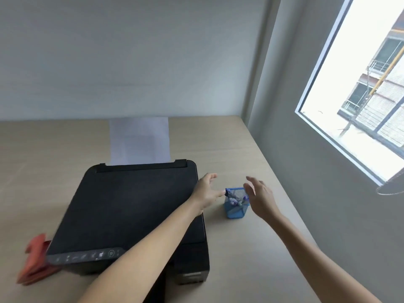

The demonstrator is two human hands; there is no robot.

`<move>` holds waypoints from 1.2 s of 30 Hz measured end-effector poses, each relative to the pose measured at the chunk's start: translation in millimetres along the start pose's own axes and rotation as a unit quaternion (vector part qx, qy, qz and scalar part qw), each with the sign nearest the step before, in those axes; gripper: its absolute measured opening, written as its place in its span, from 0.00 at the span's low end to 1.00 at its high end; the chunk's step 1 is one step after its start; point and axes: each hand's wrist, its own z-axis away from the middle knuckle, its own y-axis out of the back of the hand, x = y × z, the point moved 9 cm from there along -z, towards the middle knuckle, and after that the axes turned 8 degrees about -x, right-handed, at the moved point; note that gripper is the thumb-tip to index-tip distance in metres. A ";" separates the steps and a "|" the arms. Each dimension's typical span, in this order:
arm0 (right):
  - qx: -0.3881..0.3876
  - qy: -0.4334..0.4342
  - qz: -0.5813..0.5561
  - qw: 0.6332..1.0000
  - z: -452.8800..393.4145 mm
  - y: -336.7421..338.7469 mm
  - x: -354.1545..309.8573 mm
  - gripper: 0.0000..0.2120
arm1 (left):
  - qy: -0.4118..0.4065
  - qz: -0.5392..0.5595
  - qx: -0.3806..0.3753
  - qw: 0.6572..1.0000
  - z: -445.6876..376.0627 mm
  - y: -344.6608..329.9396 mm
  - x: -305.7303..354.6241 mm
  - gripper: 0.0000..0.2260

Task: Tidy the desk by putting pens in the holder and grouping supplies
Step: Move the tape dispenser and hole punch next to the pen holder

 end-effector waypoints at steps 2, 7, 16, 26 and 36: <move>0.026 0.045 0.005 0.999 11.4 7.5 -39.8 0.16 | -0.034 0.021 0.004 0.999 38.8 26.4 13.0 0.25; 0.011 0.164 -0.004 0.986 48.3 -36.5 -161.4 0.11 | -0.077 0.040 0.083 0.993 150.0 123.7 -9.7 0.16; -0.217 0.293 0.007 0.931 153.0 -254.2 -339.8 0.12 | 0.125 -0.070 0.359 0.922 375.6 312.2 -215.6 0.16; -0.339 0.134 0.032 0.931 179.0 -442.6 -354.4 0.19 | 0.376 -0.123 0.388 0.832 519.2 367.4 -371.9 0.16; -0.296 -0.107 -0.138 0.939 109.2 -540.8 -305.2 0.13 | 0.367 -0.111 0.426 0.819 533.2 379.6 -399.7 0.12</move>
